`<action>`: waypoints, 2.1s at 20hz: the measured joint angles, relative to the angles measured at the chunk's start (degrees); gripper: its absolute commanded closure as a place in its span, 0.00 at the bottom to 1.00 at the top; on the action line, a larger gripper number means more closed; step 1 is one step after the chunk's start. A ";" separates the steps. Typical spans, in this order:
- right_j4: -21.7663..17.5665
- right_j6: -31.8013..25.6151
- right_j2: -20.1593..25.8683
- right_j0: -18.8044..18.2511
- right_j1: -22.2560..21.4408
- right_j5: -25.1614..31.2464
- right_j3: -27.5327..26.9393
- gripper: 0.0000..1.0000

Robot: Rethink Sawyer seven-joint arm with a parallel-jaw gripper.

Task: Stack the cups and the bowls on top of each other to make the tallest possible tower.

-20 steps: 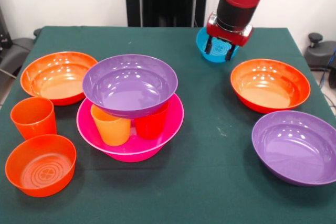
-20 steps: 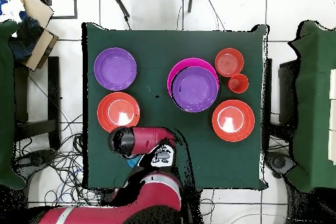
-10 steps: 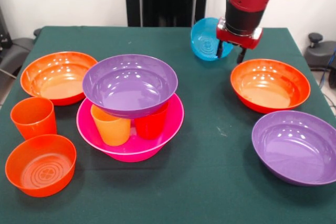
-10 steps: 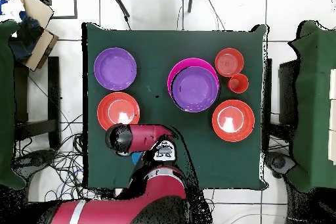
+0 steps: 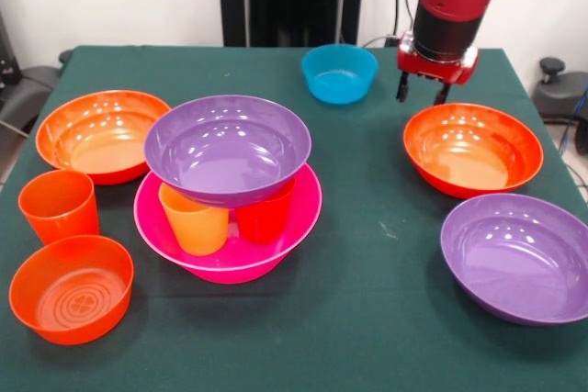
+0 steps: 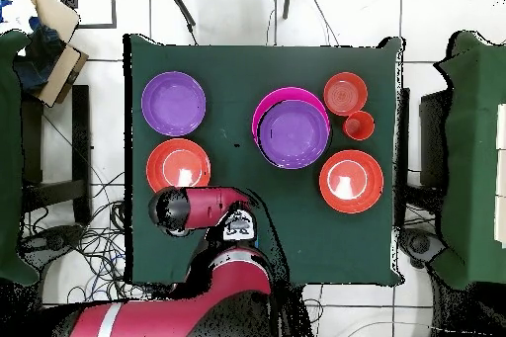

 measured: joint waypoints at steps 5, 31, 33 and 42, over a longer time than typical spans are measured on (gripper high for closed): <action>-0.20 0.00 -2.61 3.10 0.00 0.00 -0.14 0.00; -4.16 0.00 -6.33 -4.66 -4.69 0.00 1.12 0.00; -4.16 0.00 -6.03 -4.66 -5.48 0.00 2.09 0.00; -4.16 0.00 -5.78 -4.47 -8.30 0.01 5.92 0.00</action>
